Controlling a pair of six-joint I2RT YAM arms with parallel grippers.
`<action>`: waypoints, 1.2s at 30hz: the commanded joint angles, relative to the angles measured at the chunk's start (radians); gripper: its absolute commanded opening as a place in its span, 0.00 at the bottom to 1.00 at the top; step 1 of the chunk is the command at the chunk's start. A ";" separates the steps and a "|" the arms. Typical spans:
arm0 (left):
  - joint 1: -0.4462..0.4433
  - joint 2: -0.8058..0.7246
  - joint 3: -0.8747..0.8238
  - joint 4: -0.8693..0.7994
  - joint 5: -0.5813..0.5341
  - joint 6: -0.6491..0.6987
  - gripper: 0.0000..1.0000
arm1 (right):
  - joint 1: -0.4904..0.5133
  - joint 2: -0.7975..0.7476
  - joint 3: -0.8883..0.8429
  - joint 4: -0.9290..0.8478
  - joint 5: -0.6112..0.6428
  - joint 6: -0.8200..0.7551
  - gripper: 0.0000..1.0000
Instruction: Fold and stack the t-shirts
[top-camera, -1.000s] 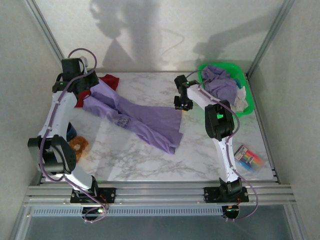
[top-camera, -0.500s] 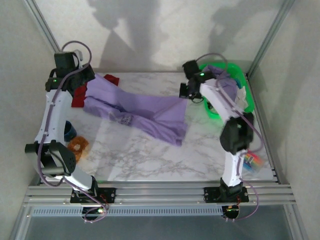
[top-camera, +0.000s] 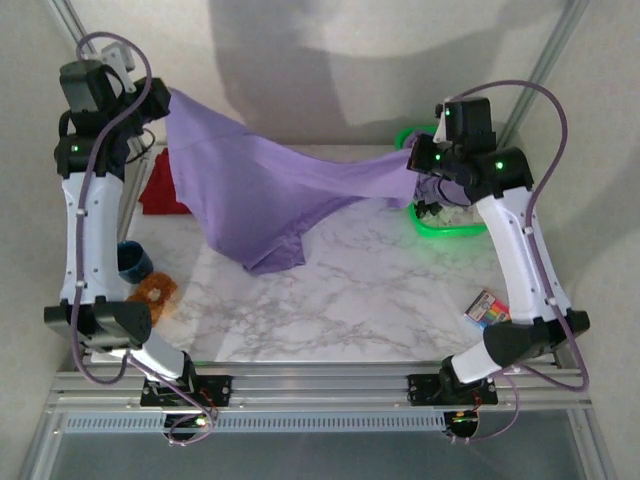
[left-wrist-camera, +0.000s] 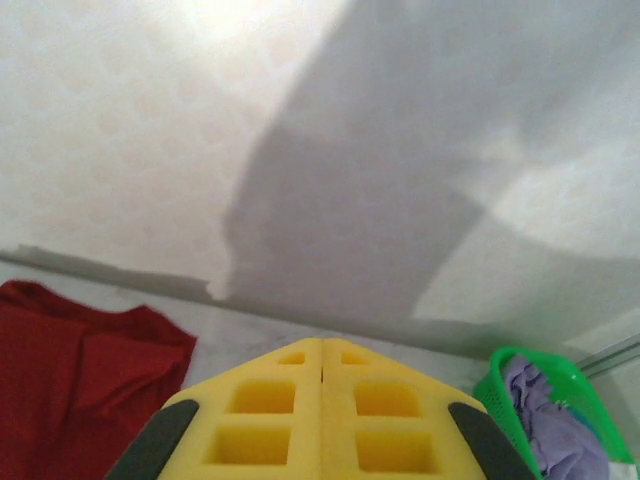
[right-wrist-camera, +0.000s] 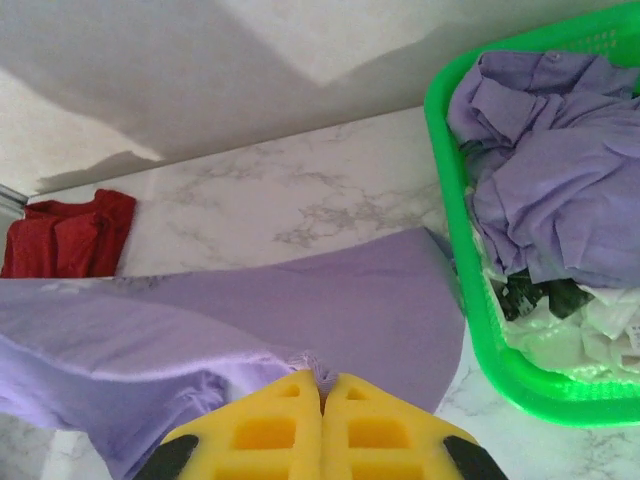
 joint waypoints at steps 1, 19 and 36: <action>0.005 0.075 0.143 -0.002 0.050 -0.052 0.00 | -0.019 0.053 0.124 -0.019 -0.076 -0.031 0.00; 0.007 0.019 0.158 -0.054 0.014 -0.012 0.00 | -0.042 -0.054 0.165 -0.015 -0.059 -0.074 0.00; 0.018 -0.085 0.106 -0.017 0.055 -0.042 0.00 | -0.043 -0.184 0.176 -0.075 -0.072 -0.092 0.00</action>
